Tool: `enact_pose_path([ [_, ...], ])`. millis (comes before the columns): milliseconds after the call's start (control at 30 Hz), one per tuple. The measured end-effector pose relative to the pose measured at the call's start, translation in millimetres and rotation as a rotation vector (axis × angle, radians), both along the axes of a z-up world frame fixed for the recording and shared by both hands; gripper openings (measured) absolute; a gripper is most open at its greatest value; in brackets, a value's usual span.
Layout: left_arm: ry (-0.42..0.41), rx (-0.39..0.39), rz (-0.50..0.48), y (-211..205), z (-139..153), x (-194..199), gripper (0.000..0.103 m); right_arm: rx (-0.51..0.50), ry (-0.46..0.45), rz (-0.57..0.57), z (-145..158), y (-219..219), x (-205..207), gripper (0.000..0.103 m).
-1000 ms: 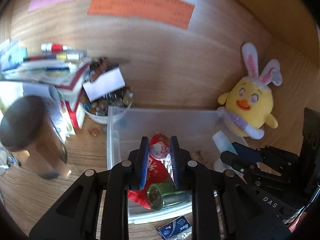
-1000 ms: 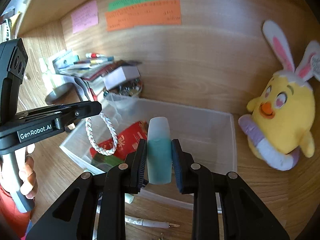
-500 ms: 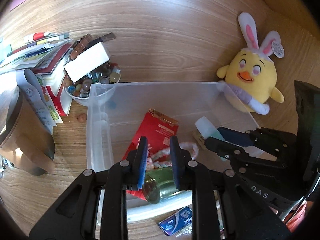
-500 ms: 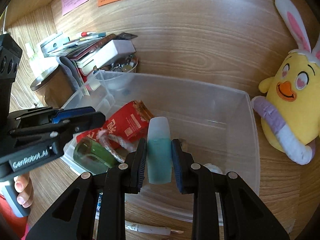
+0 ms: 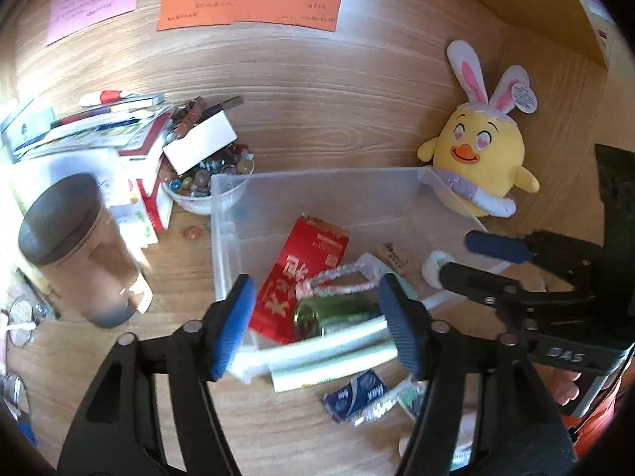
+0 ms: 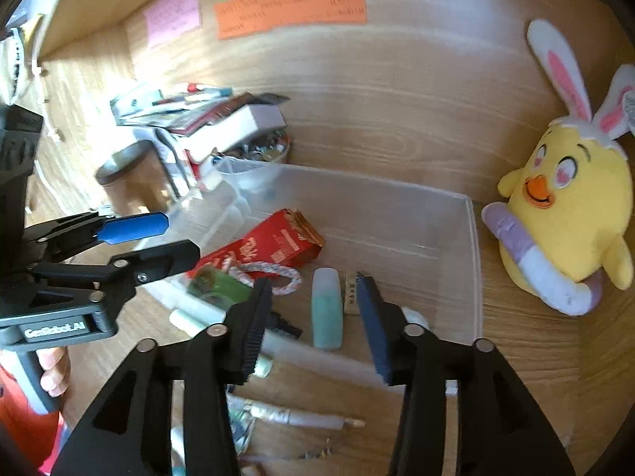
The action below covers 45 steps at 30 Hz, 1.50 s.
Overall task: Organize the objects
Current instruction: 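Release the bracelet into the box while the right gripper places the teal bottle inside, then grasp the blue tape roll with the left gripper while the right gripper reaches for the white bottle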
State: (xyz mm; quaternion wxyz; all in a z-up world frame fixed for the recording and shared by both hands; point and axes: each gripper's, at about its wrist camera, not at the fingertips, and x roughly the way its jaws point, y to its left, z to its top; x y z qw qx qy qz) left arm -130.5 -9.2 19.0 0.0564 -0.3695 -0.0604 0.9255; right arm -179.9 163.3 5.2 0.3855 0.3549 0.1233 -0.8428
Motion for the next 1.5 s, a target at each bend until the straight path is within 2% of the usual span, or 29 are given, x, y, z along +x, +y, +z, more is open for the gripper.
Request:
enact_pose_path([
  [300, -0.006, -0.020, -0.010, 6.9, -9.0, 47.1, 0.082, -0.035, 0.058, 0.031, 10.8, 34.5, 44.0, 0.059],
  [467, -0.007, -0.045, -0.031, 21.3, -16.3, 76.7, 0.083, -0.027, 0.059, 0.025, 3.8, 52.3, 60.0, 0.061],
  [767, -0.047, 0.009, -0.127, 54.2, -33.6, 111.1, 0.085, 0.000, 0.023, -0.024, -20.3, 84.0, 75.0, 0.064],
  [1000, -0.081, 0.007, -0.207, 82.1, -52.6, 123.4, 0.085, -0.012, -0.028, -0.056, -31.3, 104.7, 77.5, 0.065],
  [1067, -0.086, -0.002, -0.217, 87.2, -57.4, 124.1, 0.082, -0.011, -0.037, -0.052, -32.5, 107.0, 79.4, 0.066],
  [1167, -0.109, 0.000, -0.235, 92.4, -65.2, 121.9, 0.061, -0.010, -0.045, -0.030, -33.2, 105.1, 84.5, 0.071],
  [1233, -0.124, 0.007, -0.244, 94.0, -69.0, 120.0, 0.044, -0.009, -0.048, -0.007, -33.3, 100.4, 87.7, 0.073],
  [1267, -0.128, 0.012, -0.247, 93.6, -70.8, 119.7, 0.040, -0.006, -0.048, 0.009, -33.7, 96.6, 90.1, 0.074],
  [1500, -0.108, 0.022, -0.197, 73.9, -71.5, 128.1, 0.038, 0.055, -0.035, 0.113, -44.2, 64.2, 101.6, 0.074],
])
